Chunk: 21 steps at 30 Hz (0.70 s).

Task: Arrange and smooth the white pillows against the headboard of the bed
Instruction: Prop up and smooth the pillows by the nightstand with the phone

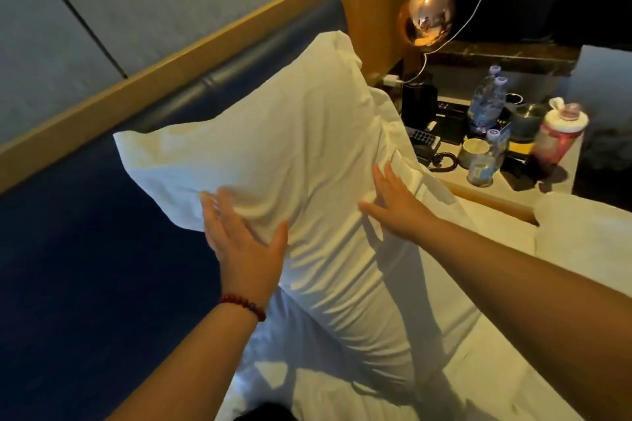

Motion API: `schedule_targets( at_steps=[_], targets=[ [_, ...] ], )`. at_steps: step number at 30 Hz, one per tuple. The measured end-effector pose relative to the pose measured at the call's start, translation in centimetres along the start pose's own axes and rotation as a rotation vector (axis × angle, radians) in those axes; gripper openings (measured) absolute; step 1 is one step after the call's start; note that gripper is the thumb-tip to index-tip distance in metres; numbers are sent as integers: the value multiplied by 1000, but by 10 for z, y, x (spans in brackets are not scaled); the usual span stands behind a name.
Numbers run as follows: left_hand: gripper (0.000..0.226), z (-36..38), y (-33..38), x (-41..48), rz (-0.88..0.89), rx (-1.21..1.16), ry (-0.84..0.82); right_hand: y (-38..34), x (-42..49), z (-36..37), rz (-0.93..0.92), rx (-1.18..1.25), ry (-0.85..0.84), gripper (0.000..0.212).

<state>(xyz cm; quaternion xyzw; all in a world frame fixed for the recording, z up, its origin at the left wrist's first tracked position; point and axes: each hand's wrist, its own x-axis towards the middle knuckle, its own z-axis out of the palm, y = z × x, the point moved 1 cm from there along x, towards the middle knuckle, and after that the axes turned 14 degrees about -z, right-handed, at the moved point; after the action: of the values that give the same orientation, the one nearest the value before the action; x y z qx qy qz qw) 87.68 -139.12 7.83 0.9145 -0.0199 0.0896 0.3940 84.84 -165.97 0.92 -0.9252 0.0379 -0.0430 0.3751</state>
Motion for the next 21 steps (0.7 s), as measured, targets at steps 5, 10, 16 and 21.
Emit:
schedule_targets(
  at_steps=[5,10,16,21],
  targets=[
    [76,-11,59,65,572,420,81,-1,-52,18,-180,-261,-138,77],
    [97,6,121,124,321,811,14,-6,-66,25,-171,-324,-220,85],
    [74,22,113,141,137,748,-283,16,-6,62,-272,-502,-462,94],
    [58,55,60,129,273,855,-374,29,33,134,-152,-556,-550,88]
  ],
)
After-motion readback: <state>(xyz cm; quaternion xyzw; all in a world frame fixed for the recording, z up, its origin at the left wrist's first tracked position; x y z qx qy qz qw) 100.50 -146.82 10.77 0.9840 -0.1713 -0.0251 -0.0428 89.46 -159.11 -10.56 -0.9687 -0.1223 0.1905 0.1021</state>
